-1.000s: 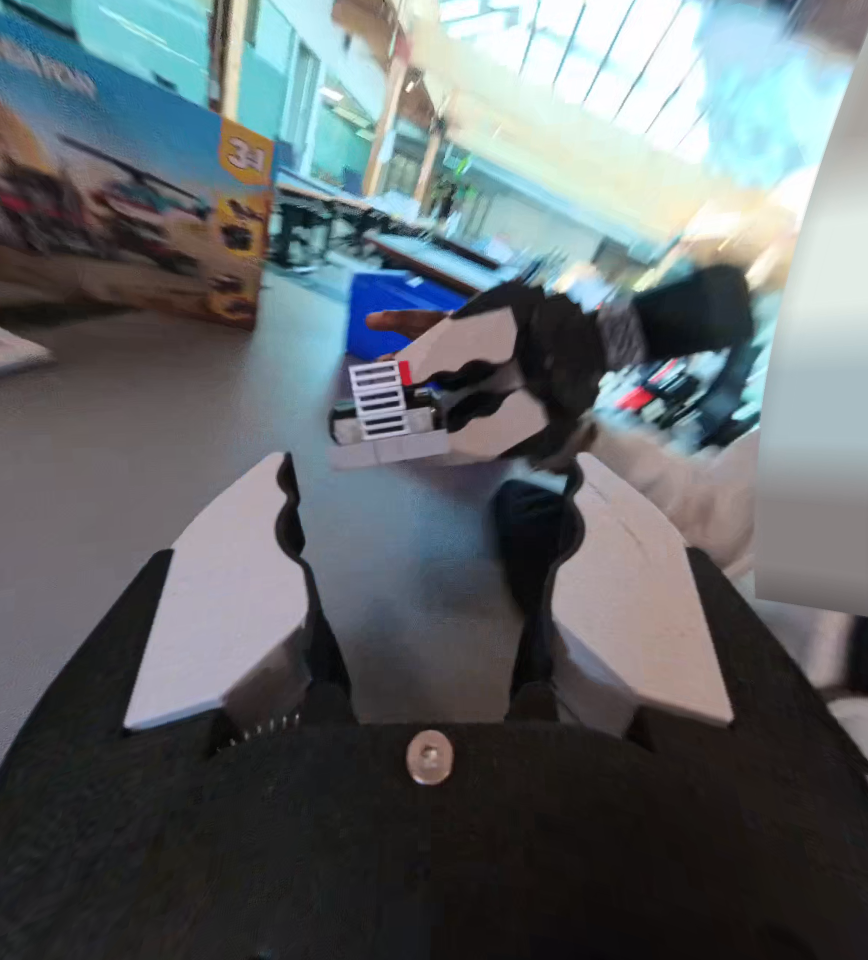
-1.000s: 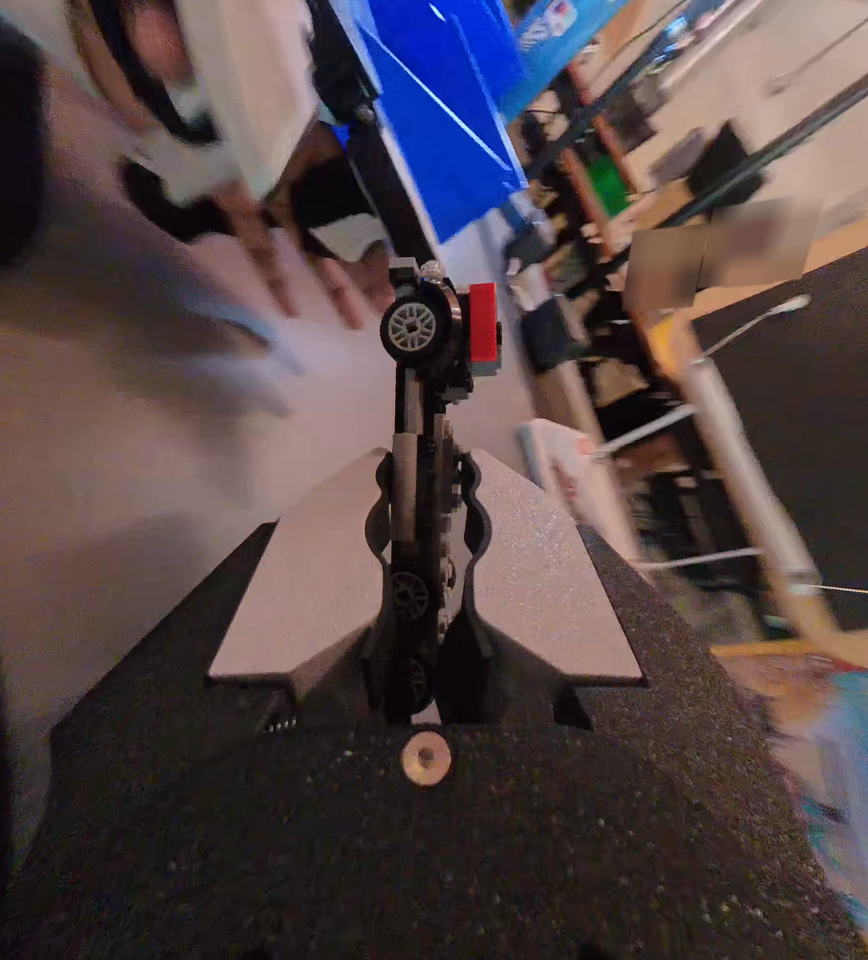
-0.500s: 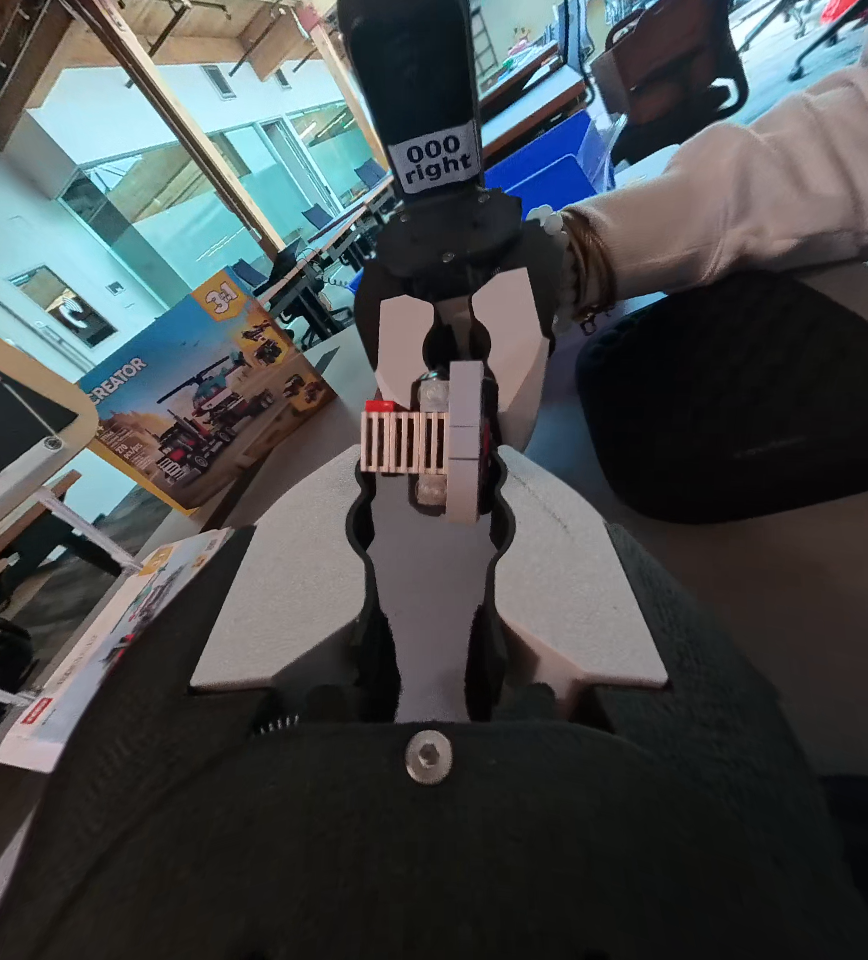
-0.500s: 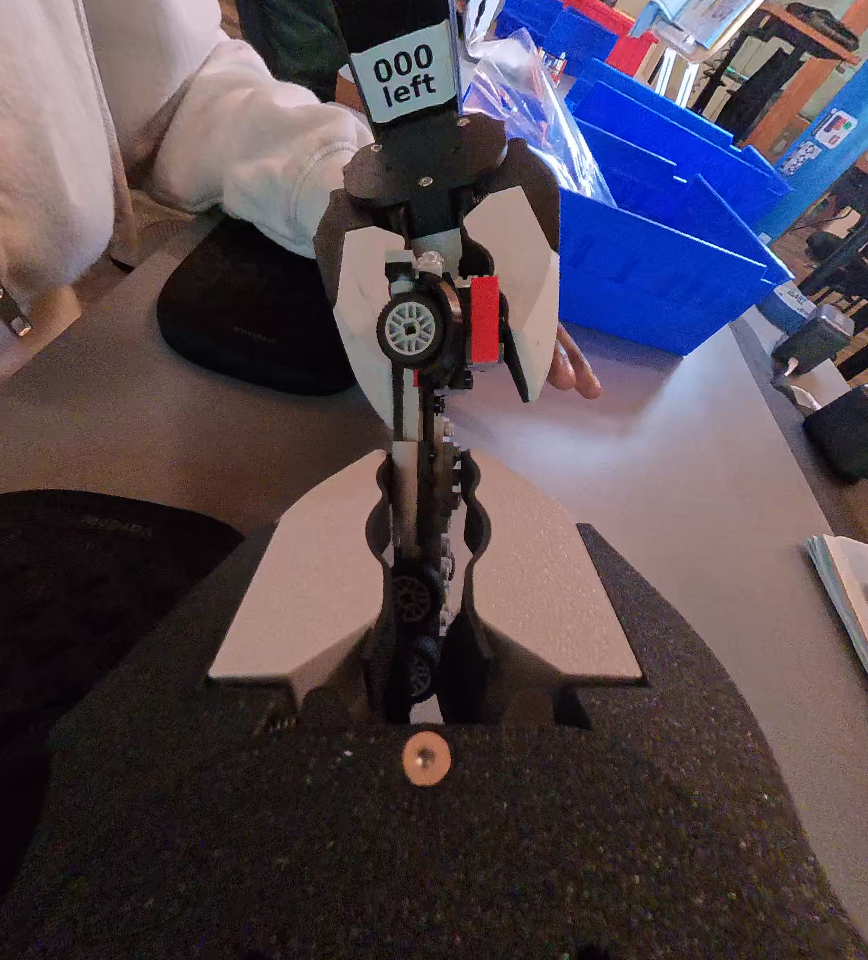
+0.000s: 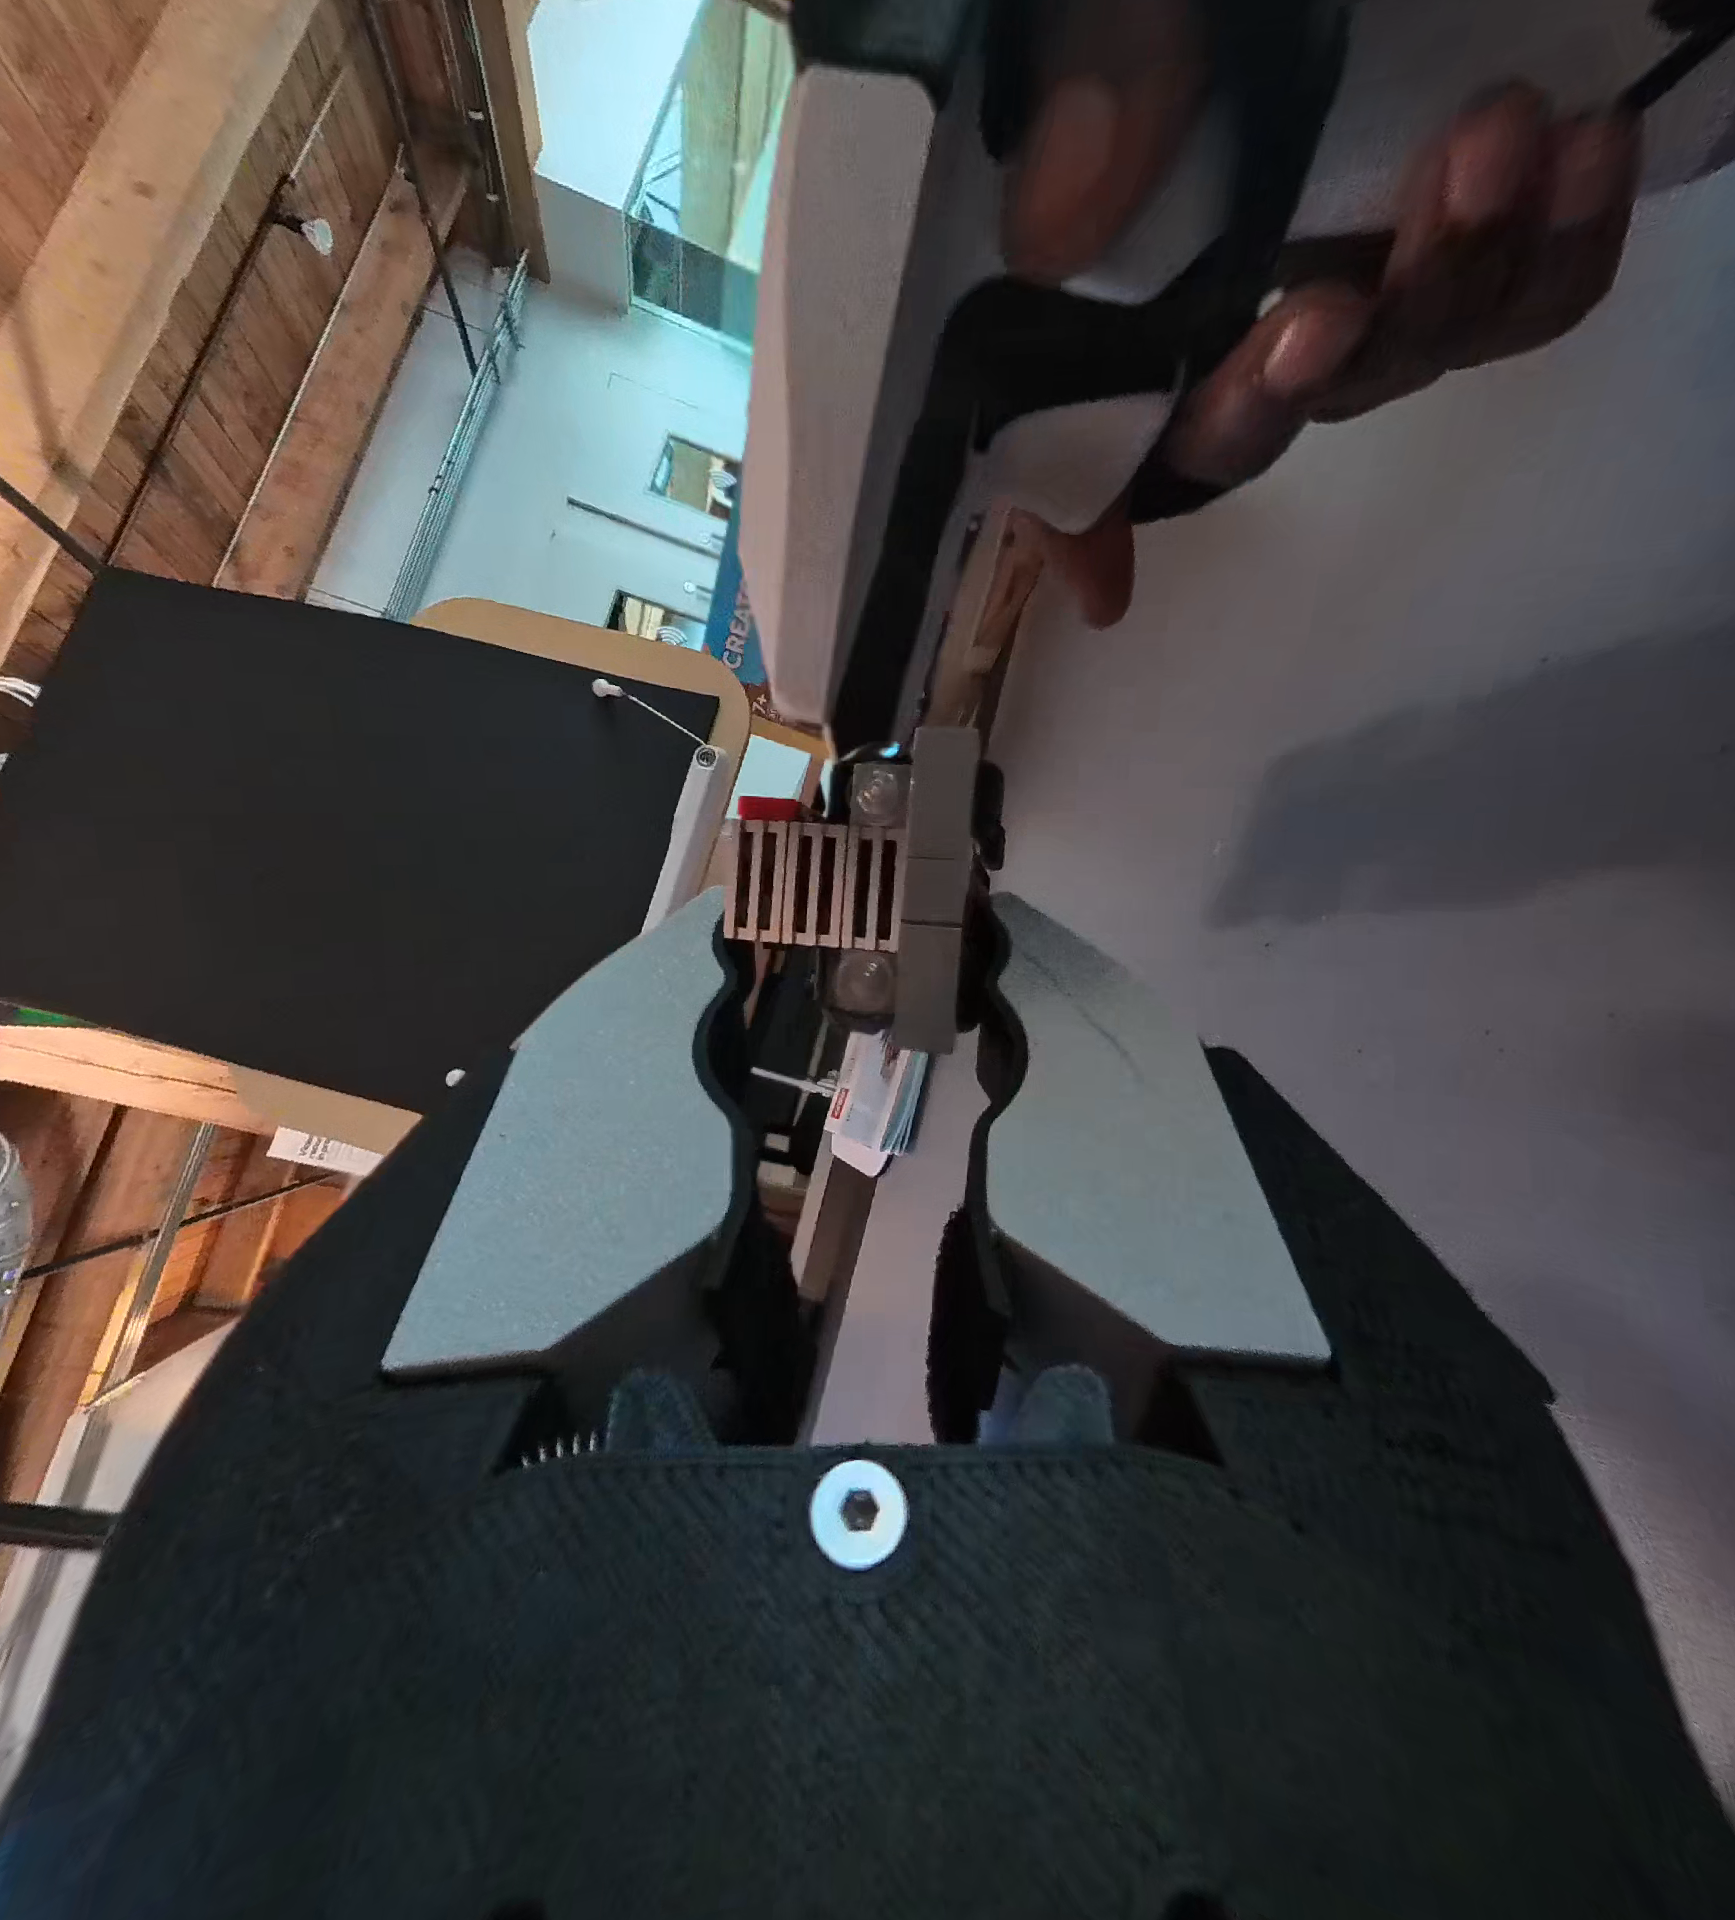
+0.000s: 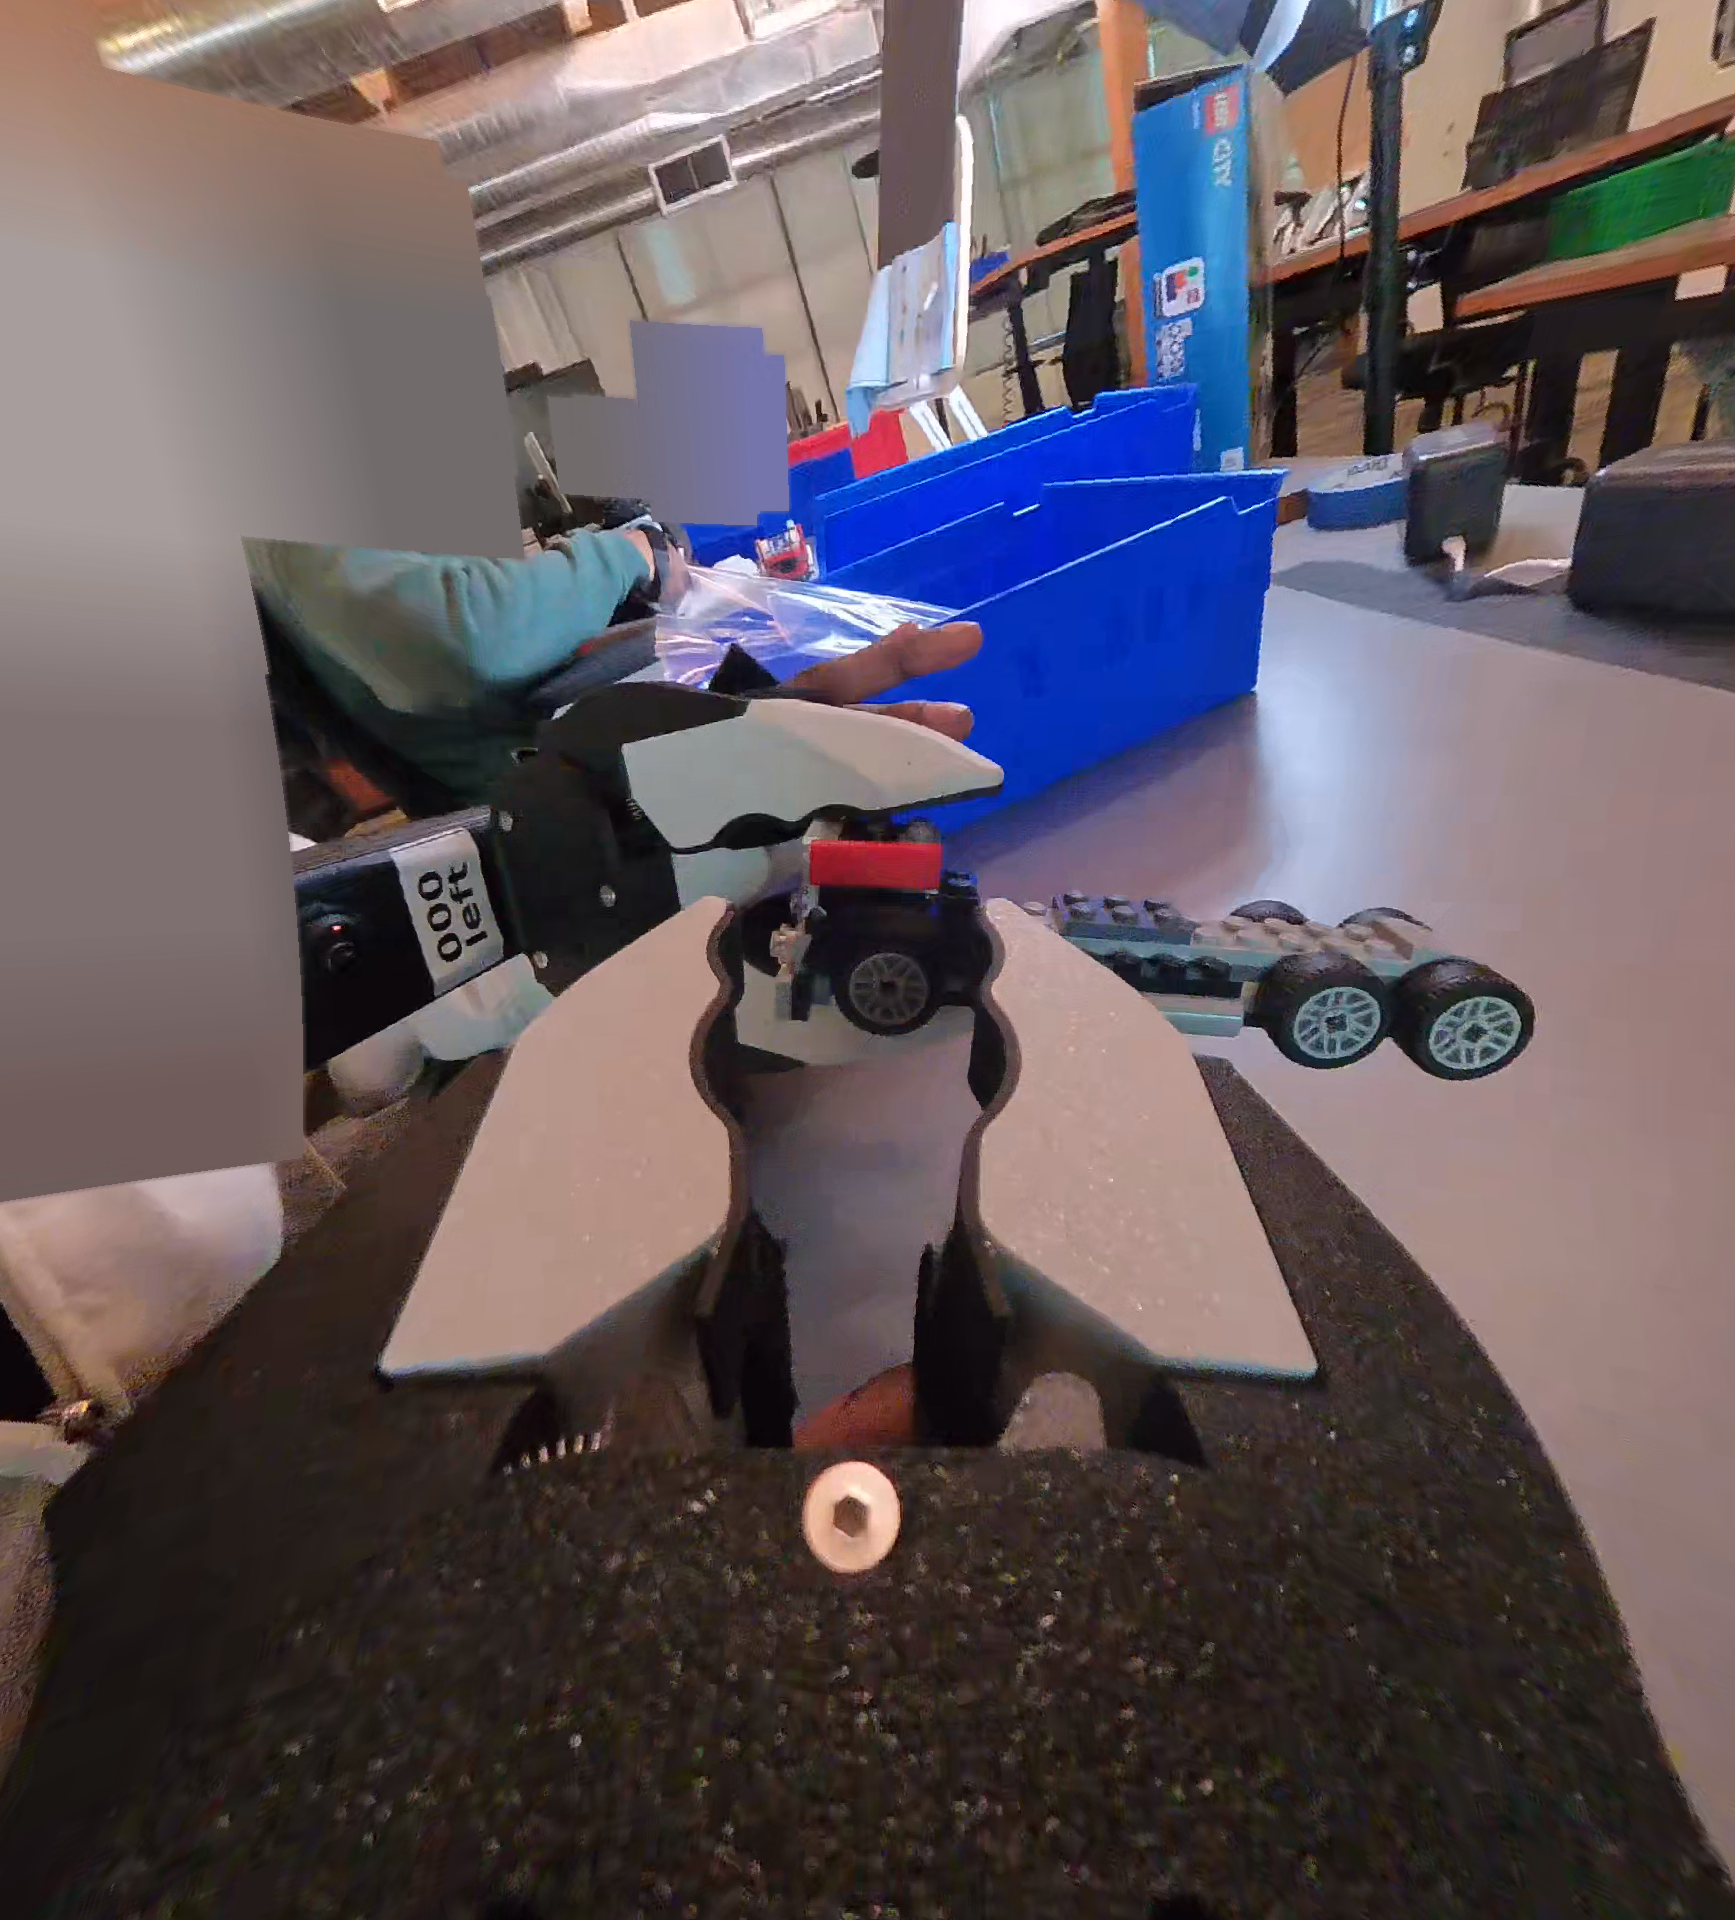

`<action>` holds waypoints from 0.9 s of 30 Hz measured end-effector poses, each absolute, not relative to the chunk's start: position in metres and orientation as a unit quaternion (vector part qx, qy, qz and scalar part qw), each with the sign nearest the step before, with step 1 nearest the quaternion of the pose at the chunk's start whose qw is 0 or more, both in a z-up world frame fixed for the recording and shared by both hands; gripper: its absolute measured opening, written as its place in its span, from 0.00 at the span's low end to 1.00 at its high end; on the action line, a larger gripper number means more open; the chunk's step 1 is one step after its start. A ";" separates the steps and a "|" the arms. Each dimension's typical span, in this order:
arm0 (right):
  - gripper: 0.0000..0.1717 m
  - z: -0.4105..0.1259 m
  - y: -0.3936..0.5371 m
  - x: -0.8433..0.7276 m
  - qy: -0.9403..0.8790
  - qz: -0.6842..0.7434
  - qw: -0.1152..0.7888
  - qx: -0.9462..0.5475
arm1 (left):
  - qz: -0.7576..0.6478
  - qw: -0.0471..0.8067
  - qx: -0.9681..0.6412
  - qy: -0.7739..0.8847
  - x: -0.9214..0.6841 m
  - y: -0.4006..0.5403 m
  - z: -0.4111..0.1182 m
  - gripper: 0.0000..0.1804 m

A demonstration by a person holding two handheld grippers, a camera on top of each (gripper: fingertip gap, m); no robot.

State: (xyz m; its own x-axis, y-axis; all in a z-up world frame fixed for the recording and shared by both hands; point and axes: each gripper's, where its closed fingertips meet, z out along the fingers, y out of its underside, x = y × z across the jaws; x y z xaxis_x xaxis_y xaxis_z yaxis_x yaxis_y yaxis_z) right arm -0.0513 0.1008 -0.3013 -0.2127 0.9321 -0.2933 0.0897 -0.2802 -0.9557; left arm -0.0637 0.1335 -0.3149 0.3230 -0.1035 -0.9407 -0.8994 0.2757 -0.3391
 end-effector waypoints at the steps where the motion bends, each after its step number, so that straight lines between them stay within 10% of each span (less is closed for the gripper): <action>1: 0.23 -0.301 0.103 -0.052 -0.482 0.607 0.355 -0.523 | 0.322 0.627 -0.510 0.492 -0.064 0.134 -0.316 0.22; 27: 0.14 -0.313 0.110 -0.056 -0.554 0.451 0.463 -0.525 | 0.331 0.595 -0.525 0.511 -0.060 0.139 -0.329 0.22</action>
State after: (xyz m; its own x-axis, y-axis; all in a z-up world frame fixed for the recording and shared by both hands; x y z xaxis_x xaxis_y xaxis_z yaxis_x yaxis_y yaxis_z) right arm -0.0558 0.1099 -0.3132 -0.0211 0.9990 0.0398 0.1648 0.0428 -0.9854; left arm -0.0599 0.1386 -0.3294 0.2584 -0.1436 -0.9553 -0.9301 0.2302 -0.2862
